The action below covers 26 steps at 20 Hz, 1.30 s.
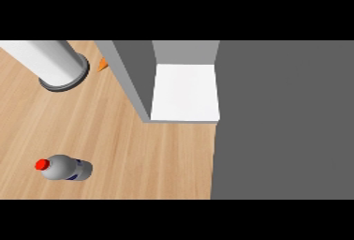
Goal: Pick up the bottled water, place it into the cabinet and close the cabinet
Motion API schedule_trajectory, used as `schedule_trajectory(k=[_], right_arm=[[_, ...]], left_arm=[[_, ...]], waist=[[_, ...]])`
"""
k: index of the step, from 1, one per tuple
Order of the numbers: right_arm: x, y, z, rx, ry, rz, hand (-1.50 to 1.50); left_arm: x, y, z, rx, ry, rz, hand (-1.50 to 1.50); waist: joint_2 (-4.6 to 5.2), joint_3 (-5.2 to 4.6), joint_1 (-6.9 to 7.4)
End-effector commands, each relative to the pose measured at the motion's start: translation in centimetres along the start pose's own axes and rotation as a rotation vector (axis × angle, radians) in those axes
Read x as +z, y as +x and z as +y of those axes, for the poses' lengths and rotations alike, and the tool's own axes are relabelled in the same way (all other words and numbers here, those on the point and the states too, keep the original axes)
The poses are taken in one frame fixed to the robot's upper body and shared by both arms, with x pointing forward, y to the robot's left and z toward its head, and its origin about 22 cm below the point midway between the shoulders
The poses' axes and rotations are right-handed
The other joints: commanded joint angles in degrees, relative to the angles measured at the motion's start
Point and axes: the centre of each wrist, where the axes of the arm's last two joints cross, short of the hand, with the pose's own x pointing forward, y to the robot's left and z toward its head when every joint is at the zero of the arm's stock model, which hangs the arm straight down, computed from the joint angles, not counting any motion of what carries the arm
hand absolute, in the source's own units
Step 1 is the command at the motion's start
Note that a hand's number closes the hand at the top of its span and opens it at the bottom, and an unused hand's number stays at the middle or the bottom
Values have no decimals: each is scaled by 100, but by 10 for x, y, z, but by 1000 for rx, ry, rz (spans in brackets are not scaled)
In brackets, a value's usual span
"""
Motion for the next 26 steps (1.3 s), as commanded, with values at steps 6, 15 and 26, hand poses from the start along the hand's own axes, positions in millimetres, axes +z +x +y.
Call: schedule_trajectory(k=[6, 15, 26], right_arm=[[35, 34, -5, -25, 21, 15, -150], [52, 42, -6, -30, 35, 21, -150], [64, 46, -7, -4, 25, 17, -150]], left_arm=[[39, 36, 0, 74, 32, 6, -150], [63, 20, 13, 63, 41, 40, -150], [65, 10, 22, 47, 70, 99, -150]], waist=[[4, 3, -28], [-6, -1, -13], [26, -1, -52]])
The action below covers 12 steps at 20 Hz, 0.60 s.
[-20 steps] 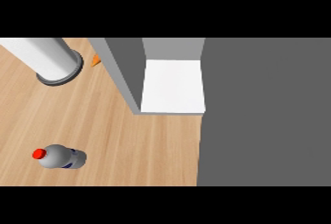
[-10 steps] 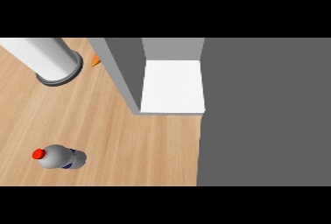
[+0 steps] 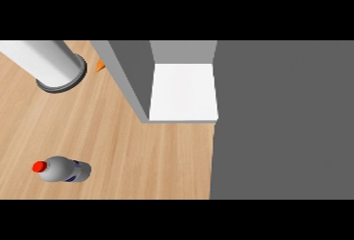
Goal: Pick up the bottled water, place it into the cabinet and close the cabinet
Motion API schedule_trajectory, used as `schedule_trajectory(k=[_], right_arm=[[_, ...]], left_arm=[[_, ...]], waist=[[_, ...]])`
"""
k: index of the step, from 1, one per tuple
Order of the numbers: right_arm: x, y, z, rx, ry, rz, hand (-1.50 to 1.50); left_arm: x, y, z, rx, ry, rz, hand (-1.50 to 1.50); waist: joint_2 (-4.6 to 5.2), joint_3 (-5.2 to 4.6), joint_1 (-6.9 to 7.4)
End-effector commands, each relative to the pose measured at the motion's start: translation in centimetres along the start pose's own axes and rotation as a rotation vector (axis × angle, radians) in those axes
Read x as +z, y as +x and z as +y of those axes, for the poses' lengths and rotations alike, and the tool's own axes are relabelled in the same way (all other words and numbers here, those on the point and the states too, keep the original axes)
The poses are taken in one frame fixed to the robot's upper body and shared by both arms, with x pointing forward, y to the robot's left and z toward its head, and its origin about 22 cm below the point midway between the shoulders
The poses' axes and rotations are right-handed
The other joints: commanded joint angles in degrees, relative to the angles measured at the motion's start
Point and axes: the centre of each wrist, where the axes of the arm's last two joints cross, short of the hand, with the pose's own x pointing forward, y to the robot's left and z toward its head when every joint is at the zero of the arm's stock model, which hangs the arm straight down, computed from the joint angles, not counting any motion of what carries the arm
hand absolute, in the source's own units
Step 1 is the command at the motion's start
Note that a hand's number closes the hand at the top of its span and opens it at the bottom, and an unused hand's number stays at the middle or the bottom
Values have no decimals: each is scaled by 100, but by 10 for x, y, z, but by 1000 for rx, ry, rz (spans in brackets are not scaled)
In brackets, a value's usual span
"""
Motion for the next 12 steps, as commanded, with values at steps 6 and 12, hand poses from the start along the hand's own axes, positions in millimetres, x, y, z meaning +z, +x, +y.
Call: schedule_trajectory(k=[6, 12], right_arm=[[23, 48, 3, -18, 35, -74, -150], [25, 46, 10, -13, 38, -69, -150]], left_arm=[[-10, -33, 10, 134, 60, 24, -150], [-18, -69, 32, 103, 85, 52, -150]], waist=[[5, -6, -86], [28, -7, -48]])
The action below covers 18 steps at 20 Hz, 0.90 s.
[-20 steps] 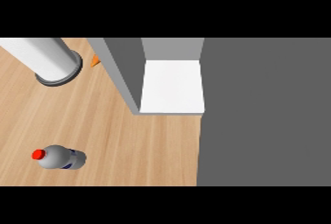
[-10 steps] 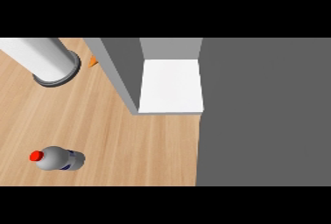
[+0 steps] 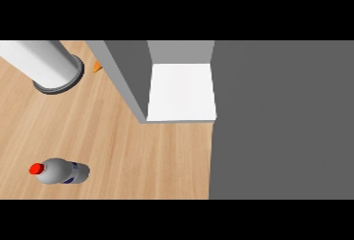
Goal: Pick up the bottled water, place it into the cabinet and close the cabinet
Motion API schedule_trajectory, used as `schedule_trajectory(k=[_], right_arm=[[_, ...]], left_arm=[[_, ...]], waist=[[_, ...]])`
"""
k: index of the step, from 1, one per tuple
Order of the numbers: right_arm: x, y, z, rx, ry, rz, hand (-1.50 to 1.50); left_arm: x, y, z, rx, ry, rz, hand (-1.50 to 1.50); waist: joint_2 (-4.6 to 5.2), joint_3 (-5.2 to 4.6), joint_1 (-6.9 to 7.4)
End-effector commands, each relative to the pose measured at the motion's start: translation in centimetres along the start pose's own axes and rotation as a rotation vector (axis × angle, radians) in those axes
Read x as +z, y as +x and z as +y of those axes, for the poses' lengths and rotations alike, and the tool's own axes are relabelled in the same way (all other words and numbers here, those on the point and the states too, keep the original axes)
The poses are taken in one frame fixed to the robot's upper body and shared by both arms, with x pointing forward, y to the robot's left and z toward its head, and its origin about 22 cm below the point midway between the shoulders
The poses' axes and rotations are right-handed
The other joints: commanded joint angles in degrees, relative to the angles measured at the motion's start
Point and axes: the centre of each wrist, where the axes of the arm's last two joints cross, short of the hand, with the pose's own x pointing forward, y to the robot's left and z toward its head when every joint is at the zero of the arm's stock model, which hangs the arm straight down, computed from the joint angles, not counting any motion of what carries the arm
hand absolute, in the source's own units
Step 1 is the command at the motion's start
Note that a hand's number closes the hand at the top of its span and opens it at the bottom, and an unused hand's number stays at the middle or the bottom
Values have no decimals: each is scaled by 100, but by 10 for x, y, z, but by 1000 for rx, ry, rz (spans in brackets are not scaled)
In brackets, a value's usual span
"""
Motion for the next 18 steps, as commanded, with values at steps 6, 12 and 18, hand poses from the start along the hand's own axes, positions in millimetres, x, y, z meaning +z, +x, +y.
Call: schedule_trajectory(k=[6, 12, 18], right_arm=[[14, 54, 7, -6, 30, -67, -150], [18, 52, 10, 7, 25, -66, -150], [32, 41, 5, 17, 15, -45, -150]], left_arm=[[-18, -64, 21, -31, 23, 84, -150], [-37, -94, 35, -19, 3, 100, -150], [-49, -137, 22, -21, 38, 113, -150]], waist=[[13, -6, -68], [22, -6, -10], [13, -1, -40]])
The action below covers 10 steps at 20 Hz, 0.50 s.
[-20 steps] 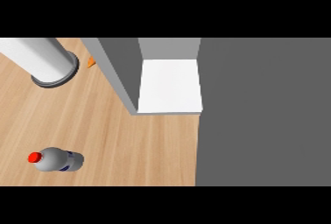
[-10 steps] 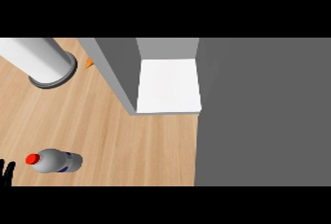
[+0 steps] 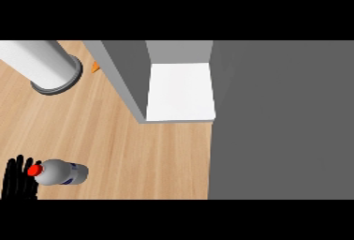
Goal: Pick up the bottled water, place it into the cabinet and close the cabinet
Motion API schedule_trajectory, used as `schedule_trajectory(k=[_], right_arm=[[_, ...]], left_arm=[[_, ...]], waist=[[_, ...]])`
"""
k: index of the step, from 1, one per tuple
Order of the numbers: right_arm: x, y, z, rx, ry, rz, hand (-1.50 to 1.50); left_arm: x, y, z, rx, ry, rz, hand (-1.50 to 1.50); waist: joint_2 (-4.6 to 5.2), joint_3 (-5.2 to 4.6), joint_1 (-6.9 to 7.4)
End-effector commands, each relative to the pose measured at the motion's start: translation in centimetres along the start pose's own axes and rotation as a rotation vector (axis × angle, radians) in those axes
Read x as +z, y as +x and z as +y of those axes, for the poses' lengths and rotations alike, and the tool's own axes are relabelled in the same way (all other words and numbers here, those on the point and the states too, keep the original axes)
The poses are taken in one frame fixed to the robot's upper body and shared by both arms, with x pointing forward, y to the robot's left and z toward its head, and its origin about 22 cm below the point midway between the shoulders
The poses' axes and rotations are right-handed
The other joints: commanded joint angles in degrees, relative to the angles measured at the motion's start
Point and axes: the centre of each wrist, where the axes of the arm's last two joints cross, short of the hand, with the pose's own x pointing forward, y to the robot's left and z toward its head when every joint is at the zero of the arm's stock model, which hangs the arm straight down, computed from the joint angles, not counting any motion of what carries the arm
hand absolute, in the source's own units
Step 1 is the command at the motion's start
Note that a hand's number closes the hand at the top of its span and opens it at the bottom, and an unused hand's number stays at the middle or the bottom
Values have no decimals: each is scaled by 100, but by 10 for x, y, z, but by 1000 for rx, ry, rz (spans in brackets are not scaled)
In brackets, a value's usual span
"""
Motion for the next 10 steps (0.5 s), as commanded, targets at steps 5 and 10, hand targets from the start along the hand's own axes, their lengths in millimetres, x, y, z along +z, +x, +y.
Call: schedule_trajectory(k=[5, 10], right_arm=[[-7, 50, 17, 26, 11, -71, -150], [1, 42, 8, 15, 3, -66, -150]], left_arm=[[-22, -35, 11, 0, 26, 5, -150], [-16, -52, 6, -12, 33, -8, -150]], waist=[[15, -4, 30], [8, 3, 61]])
